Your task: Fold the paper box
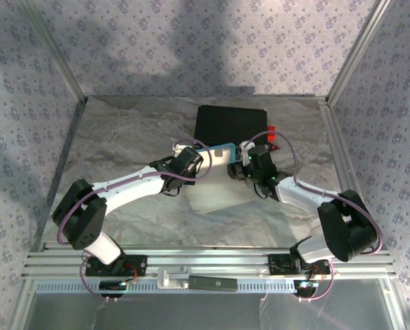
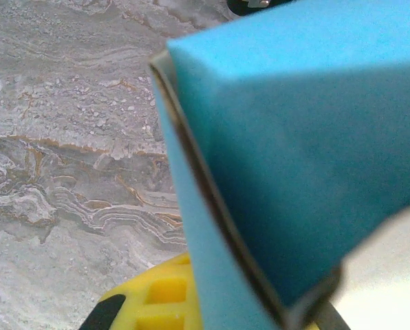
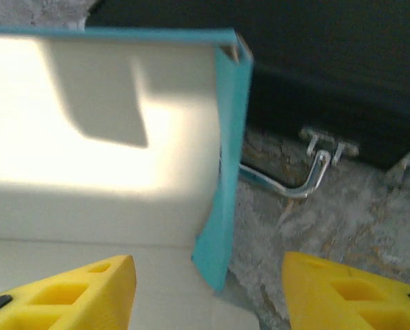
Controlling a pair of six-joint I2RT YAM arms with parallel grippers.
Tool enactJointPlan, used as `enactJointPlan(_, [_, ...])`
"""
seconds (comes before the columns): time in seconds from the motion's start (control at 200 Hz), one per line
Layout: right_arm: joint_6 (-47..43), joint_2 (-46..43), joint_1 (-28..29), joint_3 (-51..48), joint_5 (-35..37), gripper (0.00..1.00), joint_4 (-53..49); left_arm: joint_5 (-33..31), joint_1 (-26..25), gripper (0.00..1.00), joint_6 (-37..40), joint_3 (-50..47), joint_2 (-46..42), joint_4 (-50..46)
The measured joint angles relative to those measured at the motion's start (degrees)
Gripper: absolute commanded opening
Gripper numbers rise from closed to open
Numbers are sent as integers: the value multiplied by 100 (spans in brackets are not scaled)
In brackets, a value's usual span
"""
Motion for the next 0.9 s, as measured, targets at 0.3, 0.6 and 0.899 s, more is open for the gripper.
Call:
enactJointPlan(0.3, [282, 614, 2, -219, -214, 49, 448, 13, -2, 0, 0, 0, 31, 0])
enactJointPlan(0.6, [437, 1370, 0, -31, -188, 33, 726, 13, -2, 0, 2, 0, 31, 2])
enactJointPlan(0.899, [503, 1606, 76, 258, 101, 0, 721, 11, 9, 0, 0, 4, 42, 39])
